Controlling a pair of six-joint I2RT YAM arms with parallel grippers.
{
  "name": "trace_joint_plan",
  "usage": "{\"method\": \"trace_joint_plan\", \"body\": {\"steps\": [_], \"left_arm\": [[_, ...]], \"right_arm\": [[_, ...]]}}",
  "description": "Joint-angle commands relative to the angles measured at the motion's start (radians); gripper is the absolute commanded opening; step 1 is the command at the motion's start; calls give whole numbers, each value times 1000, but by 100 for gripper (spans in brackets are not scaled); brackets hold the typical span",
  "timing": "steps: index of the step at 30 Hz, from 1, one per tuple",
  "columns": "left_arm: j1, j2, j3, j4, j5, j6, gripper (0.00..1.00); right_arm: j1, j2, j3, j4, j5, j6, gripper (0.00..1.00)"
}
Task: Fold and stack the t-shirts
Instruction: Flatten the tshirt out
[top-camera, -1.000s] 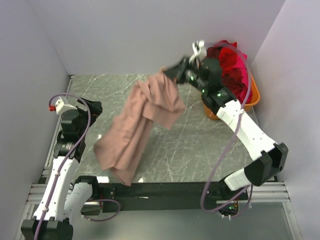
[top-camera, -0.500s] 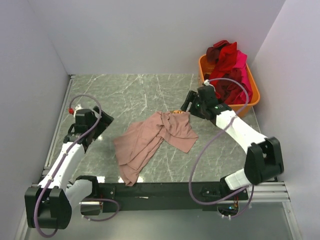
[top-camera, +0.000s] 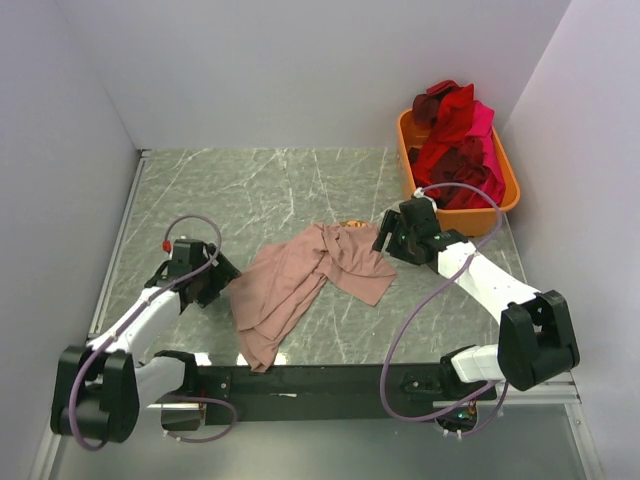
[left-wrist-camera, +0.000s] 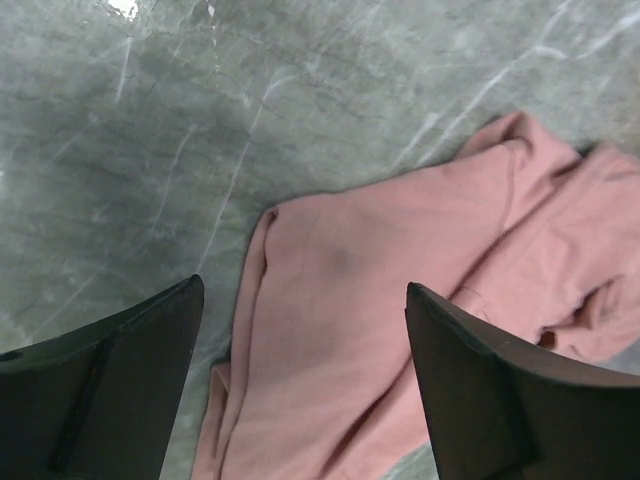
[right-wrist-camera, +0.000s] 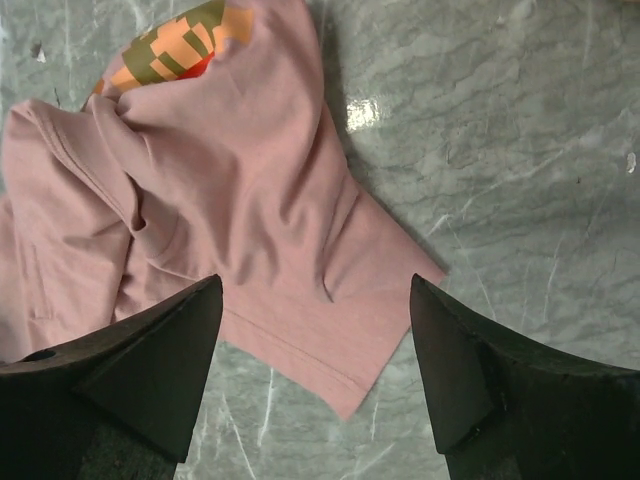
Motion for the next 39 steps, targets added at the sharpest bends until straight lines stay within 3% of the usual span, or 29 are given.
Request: {"method": "trace_joint_plan", "body": {"steps": [1,5,6,8,9,12,23,28,33,36,37,39], "left_arm": [[-14,62,18,88,10,12,85],[-26,170,50,99,-29,23,70],[-28,184,64,98,-35,22,60],[-34,214,70,104,-65,18,49],[-34,220,76,107,-72,21,33],[-37,234,90,118,-101,25,1],[-48,63,110,128,-156,52,1],[-51,-6,132,99,-176,55,1],[-52,-60,132,102,-182,45,1],[-52,-63,144,92,-197,38,1],[-52,-62,147,89,-201,37,1],[-52,-59,159,79,-208,34,1]], "right_arm": [[-1,-13,-16,11,13,-14,81],[-1,-17,-41,12,1,-9,80],[-1,-19,-45,12,1,-9,80],[1,-19,-58,9,-4,-6,79],[-1,-20,-62,11,-10,-9,79],[1,-14,-76,-1,-13,-9,78],[2,118,-56,-12,-79,-43,70],[10,197,-12,-52,71,-58,66],[22,260,22,-47,107,-68,64],[58,282,51,-53,119,-71,49],[76,285,57,-61,128,-72,35],[91,280,66,-69,131,-72,25]]}}
